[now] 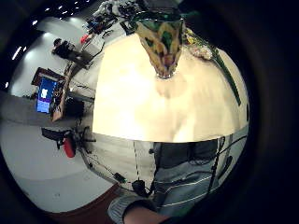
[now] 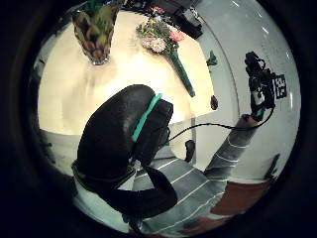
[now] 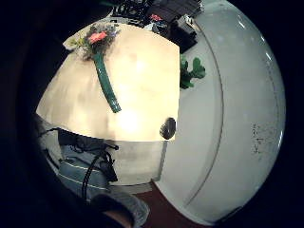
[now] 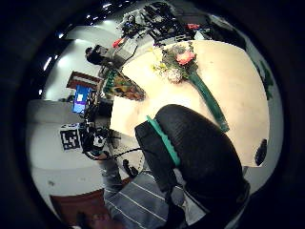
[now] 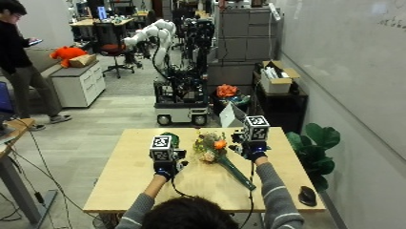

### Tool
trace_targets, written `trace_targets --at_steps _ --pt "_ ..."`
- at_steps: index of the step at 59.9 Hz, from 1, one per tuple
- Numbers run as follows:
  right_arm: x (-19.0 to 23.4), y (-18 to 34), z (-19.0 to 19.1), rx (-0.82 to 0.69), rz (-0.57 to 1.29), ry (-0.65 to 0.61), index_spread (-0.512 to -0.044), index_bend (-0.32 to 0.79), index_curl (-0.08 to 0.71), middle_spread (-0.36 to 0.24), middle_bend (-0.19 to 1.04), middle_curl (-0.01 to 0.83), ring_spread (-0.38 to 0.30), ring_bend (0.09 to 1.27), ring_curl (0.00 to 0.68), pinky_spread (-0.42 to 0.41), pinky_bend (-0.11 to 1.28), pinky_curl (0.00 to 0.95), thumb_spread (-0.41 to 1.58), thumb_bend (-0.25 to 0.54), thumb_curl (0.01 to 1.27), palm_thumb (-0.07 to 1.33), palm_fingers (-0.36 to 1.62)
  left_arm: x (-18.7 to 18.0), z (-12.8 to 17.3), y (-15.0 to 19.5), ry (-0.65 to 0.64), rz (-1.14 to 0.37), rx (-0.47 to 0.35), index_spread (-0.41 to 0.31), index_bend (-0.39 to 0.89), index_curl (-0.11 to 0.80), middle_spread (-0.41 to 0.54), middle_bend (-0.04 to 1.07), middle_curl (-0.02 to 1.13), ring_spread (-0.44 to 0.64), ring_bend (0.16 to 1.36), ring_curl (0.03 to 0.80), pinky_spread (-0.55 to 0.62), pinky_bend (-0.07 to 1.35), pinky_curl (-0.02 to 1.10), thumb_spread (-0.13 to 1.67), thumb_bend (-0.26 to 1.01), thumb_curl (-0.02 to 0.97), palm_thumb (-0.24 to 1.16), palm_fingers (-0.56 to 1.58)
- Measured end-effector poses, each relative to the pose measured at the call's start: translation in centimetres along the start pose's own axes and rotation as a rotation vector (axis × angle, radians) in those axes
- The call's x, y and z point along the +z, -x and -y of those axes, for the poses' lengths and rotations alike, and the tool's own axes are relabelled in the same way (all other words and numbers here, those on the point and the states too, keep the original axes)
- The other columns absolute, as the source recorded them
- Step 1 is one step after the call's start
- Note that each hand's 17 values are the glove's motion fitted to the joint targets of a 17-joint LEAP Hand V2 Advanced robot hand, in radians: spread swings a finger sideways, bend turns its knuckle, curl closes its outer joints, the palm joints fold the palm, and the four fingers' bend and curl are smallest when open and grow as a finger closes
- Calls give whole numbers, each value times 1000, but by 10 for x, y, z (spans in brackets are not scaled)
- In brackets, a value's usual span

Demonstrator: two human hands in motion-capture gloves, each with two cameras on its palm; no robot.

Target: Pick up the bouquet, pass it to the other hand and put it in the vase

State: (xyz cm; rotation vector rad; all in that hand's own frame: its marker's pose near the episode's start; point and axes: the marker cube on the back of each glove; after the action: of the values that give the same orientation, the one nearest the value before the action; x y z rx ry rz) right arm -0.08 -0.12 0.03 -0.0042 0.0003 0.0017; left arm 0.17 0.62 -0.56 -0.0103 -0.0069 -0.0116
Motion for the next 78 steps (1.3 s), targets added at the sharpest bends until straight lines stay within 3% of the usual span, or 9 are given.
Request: trace_targets --at_steps 3,7,17,31,47,68,78 --pt "0 1 1 1 -2 3 -253 106 41 -56 173 55 3 359 91 135 457 134 583 155 51 249 244 0 1 -1 -3 0 2 -21 165 74 100 186 79 127 437 117 157 334 106 557 63 49 126 392" --pt "-1 3 2 -7 -6 4 -320 117 72 -72 184 92 4 392 135 172 491 186 804 155 72 268 208 4 7 1 -9 12 -1 -27 164 116 129 180 126 169 465 163 202 347 157 751 50 78 132 361" --pt "-2 5 6 -22 9 10 -387 127 116 -89 197 167 5 424 183 211 517 243 1080 116 115 277 167 -6 -6 -4 20 24 -13 -33 165 190 159 177 186 216 493 207 251 352 218 983 6 139 140 325" --pt "-2 7 12 -12 24 36 -407 131 158 -88 204 237 6 433 219 224 519 283 1196 55 158 291 146 10 10 -9 11 8 8 -41 158 250 164 181 244 233 506 237 269 347 269 1073 -20 197 139 302" --pt "0 14 17 -7 3 56 -410 128 184 -84 201 284 6 435 246 227 515 310 1227 -7 196 307 136 19 4 -11 54 -9 14 -43 155 287 164 180 283 237 513 260 273 342 306 1098 -20 233 131 287" --pt "-1 19 17 0 -12 75 -411 124 195 -83 201 318 6 443 266 228 505 328 1225 -17 214 295 135 17 6 -14 21 -7 32 -47 153 309 165 178 308 237 515 277 275 336 333 1106 -21 257 125 278" --pt "-9 15 24 73 -53 55 -410 108 187 -75 202 327 17 474 278 229 508 334 1219 -18 220 289 166 23 6 -16 30 -21 39 -47 155 318 165 176 314 238 513 282 275 332 341 1107 -21 263 124 277"
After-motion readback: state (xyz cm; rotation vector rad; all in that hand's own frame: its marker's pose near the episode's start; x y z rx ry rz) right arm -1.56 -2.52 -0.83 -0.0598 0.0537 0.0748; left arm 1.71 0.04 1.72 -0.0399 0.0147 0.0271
